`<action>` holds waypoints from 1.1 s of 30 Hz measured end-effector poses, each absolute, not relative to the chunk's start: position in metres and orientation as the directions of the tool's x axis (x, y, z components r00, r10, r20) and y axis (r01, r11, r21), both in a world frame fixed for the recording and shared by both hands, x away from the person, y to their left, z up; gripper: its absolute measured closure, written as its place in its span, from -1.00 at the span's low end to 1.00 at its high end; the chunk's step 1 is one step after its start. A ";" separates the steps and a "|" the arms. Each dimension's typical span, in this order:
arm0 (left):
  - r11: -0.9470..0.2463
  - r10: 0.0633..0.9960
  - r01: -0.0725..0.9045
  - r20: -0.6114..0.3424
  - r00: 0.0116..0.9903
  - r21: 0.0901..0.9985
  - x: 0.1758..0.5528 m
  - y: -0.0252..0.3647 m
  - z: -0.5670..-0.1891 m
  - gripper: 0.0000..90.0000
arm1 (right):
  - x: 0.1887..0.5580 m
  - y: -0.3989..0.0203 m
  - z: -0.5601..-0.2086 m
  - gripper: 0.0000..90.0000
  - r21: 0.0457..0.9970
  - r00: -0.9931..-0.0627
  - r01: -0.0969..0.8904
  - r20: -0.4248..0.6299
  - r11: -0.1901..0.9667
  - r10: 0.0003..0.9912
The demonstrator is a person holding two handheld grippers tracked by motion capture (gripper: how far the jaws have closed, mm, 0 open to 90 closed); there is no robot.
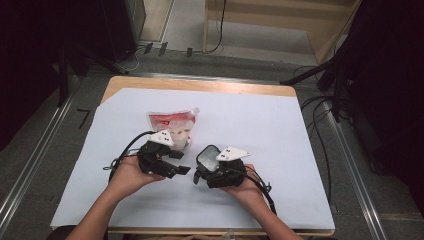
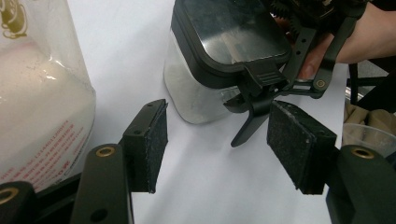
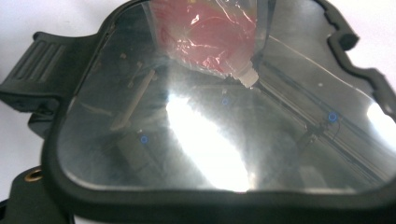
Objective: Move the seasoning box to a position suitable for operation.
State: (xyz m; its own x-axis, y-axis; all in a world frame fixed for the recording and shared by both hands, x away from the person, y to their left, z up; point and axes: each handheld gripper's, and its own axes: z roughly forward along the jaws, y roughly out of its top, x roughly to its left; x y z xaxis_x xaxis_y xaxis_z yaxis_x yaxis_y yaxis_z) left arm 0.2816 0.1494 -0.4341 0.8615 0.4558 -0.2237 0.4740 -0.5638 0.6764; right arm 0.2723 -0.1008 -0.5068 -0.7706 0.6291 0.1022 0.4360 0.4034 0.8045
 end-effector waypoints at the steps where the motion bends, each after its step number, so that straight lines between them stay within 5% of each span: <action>1: -0.563 0.457 0.475 -0.224 0.861 0.676 0.282 0.149 -0.434 -0.13 | 0.272 -0.102 -0.506 -0.71 0.801 -0.772 0.439 0.106 0.406 0.627; 17: -0.572 0.436 0.460 -0.224 0.872 0.679 0.285 0.145 -0.434 -0.04 | 0.248 -0.139 -0.482 -0.56 0.797 -0.778 0.450 0.128 0.403 0.615; 25: -0.586 0.415 0.464 -0.245 0.876 0.665 0.287 0.147 -0.440 0.23 | 0.244 -0.156 -0.469 0.03 0.797 -0.813 0.418 0.114 0.435 0.571; 30: -0.583 0.425 0.483 -0.262 0.867 0.653 0.286 0.147 -0.441 0.59 | 0.251 -0.165 -0.465 0.51 0.784 -0.799 0.463 0.167 0.414 0.577; 33: -0.594 0.422 0.493 -0.275 0.864 0.636 0.287 0.144 -0.442 0.97 | 0.253 -0.169 -0.463 0.82 0.773 -0.788 0.481 0.173 0.414 0.591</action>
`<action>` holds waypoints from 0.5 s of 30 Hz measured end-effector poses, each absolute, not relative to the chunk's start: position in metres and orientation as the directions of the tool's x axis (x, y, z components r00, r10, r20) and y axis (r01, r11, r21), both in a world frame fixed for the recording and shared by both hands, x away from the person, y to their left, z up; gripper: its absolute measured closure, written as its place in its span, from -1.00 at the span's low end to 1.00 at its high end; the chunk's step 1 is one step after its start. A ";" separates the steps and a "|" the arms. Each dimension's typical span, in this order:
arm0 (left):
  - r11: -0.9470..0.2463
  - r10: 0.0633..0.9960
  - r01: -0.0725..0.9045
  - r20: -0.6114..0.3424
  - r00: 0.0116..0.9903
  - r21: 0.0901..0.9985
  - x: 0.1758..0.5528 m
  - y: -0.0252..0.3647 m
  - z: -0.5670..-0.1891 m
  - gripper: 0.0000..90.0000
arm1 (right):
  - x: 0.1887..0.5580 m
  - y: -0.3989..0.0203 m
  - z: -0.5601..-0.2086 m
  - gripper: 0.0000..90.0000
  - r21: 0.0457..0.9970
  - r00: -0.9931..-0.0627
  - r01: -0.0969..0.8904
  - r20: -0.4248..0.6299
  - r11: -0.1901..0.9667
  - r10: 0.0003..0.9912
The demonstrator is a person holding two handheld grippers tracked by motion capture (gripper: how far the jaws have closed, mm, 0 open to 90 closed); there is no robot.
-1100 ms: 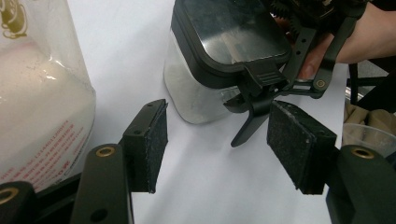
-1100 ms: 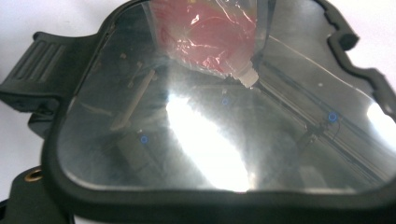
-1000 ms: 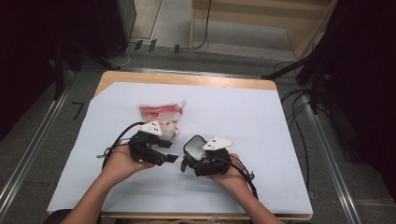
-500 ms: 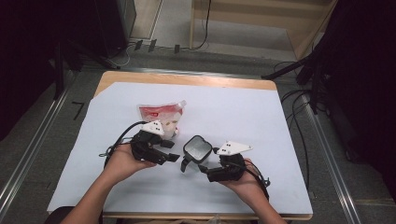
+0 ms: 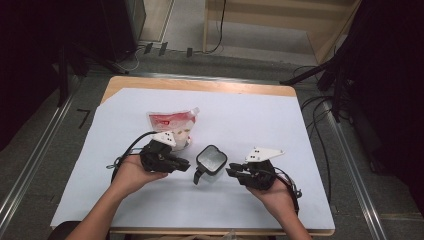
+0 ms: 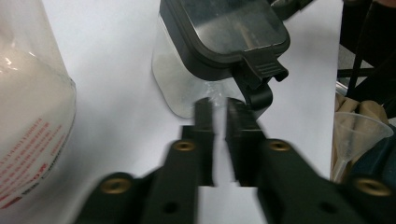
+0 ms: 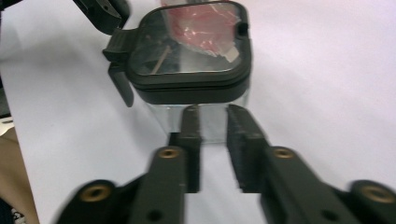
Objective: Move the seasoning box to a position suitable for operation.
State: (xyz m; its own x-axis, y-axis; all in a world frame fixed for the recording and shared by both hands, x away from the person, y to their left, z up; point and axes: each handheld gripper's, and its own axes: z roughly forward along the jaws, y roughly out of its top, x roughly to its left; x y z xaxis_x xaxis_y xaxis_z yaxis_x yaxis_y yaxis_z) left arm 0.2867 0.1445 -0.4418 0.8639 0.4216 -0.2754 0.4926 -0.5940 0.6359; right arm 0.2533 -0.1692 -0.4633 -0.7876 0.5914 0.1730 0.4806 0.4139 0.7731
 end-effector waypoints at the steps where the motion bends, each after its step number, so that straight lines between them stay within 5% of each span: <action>1: -0.594 0.422 0.493 -0.275 0.864 0.636 0.287 0.144 -0.442 1.00 | 0.253 -0.169 -0.463 0.82 0.773 -0.788 0.481 0.173 0.414 0.591; 3: -0.592 0.409 0.484 -0.277 0.869 0.644 0.286 0.139 -0.443 1.00 | 0.255 -0.171 -0.462 1.00 0.770 -0.776 0.494 0.182 0.403 0.604; 15: -0.601 0.427 0.507 -0.287 0.857 0.619 0.284 0.121 -0.455 1.00 | 0.253 -0.159 -0.462 1.00 0.764 -0.793 0.483 0.175 0.428 0.583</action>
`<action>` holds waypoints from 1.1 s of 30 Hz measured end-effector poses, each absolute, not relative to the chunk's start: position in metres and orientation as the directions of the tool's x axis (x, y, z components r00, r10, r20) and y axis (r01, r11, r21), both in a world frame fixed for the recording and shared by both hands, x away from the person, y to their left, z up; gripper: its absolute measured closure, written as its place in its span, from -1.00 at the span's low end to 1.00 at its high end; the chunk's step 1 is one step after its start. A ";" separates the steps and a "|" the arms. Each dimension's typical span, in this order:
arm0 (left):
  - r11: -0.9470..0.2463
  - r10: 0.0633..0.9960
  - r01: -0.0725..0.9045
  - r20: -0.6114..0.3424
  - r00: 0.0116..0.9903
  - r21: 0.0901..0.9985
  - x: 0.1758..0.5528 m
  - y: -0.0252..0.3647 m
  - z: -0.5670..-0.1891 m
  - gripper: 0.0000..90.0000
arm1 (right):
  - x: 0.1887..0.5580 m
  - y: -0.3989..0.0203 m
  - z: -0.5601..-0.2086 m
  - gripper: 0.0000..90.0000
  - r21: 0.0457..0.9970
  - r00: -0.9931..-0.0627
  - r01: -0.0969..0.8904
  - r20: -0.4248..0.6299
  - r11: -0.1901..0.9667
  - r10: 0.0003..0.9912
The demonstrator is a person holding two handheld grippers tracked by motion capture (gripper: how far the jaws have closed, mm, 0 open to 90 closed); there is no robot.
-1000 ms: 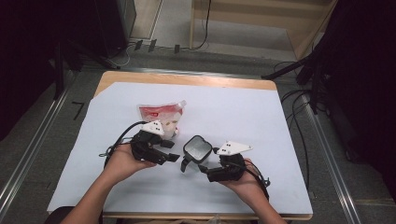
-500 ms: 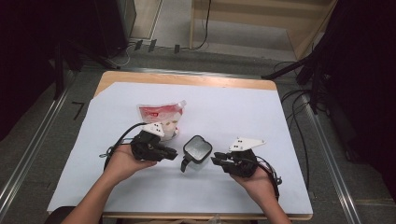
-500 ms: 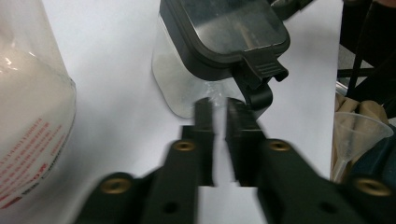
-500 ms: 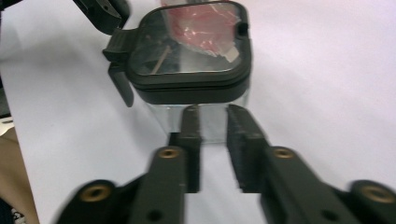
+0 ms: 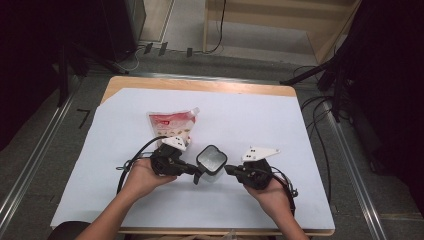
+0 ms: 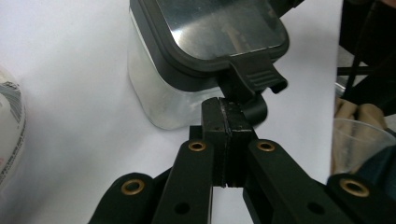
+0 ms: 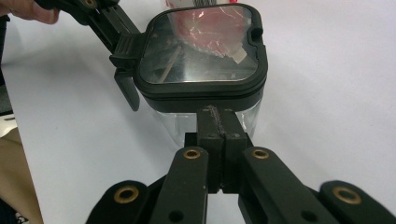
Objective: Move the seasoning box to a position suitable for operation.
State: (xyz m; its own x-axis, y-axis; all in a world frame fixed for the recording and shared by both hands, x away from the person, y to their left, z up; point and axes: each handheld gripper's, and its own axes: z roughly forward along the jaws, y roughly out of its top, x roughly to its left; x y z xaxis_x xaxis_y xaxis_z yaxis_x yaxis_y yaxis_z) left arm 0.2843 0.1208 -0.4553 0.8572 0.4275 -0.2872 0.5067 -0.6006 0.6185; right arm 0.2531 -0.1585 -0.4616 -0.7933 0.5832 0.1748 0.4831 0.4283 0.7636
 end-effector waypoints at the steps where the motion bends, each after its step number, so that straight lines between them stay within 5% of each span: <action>1: -0.593 0.426 0.510 -0.295 0.855 0.623 0.285 0.120 -0.456 1.00 | 0.254 -0.158 -0.462 1.00 0.764 -0.793 0.483 0.175 0.428 0.583; 33: -0.570 0.415 0.518 -0.321 0.851 0.638 0.276 0.100 -0.456 1.00 | 0.273 -0.163 -0.460 1.00 0.764 -0.745 0.520 0.186 0.382 0.641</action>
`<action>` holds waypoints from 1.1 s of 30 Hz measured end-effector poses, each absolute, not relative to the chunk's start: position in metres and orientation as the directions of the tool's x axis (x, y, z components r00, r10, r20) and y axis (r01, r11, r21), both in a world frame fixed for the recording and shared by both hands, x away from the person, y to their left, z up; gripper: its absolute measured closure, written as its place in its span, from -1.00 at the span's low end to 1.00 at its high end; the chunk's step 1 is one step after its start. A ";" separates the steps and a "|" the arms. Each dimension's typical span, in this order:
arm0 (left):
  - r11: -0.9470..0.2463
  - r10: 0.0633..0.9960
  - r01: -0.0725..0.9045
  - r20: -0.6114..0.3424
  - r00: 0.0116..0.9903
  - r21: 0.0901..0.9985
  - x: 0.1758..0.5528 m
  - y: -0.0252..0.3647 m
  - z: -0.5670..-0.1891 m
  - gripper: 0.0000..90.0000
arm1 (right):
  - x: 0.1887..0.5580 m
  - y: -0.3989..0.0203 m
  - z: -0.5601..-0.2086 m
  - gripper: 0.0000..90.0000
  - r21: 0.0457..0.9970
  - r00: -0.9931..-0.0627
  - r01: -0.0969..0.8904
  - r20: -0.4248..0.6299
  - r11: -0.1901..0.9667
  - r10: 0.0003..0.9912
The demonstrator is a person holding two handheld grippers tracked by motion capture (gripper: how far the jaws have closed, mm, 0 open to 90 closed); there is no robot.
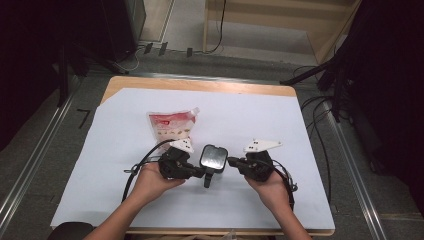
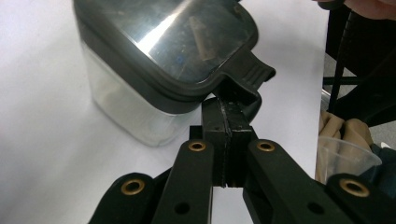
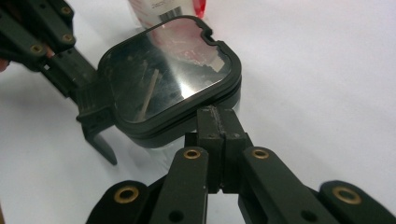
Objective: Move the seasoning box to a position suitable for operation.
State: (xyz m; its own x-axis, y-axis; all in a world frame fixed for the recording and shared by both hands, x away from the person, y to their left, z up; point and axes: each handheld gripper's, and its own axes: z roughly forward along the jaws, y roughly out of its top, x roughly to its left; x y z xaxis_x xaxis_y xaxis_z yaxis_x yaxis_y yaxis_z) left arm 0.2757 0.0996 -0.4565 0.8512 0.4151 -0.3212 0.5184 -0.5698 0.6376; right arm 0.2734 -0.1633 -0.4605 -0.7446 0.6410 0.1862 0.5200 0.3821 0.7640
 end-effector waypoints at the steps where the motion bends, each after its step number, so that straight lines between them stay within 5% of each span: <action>1: -0.566 0.415 0.516 -0.318 0.852 0.643 0.275 0.098 -0.457 1.00 | 0.275 -0.163 -0.461 1.00 0.766 -0.746 0.517 0.184 0.383 0.640; 15: -0.546 0.410 0.509 -0.317 0.855 0.666 0.272 0.084 -0.458 1.00 | 0.287 -0.164 -0.463 1.00 0.768 -0.723 0.521 0.164 0.373 0.671; 33: -0.550 0.367 0.507 -0.353 0.861 0.664 0.271 0.072 -0.454 1.00 | 0.252 -0.182 -0.456 1.00 0.759 -0.726 0.538 0.196 0.368 0.659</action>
State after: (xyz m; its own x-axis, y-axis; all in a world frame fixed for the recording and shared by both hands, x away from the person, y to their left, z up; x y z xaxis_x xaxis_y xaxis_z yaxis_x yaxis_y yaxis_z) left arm 0.2709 0.0725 -0.4541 0.8605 0.3673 -0.3530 0.5070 -0.5498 0.6638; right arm 0.2521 -0.1818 -0.4559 -0.7264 0.6589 0.1956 0.5377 0.3676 0.7588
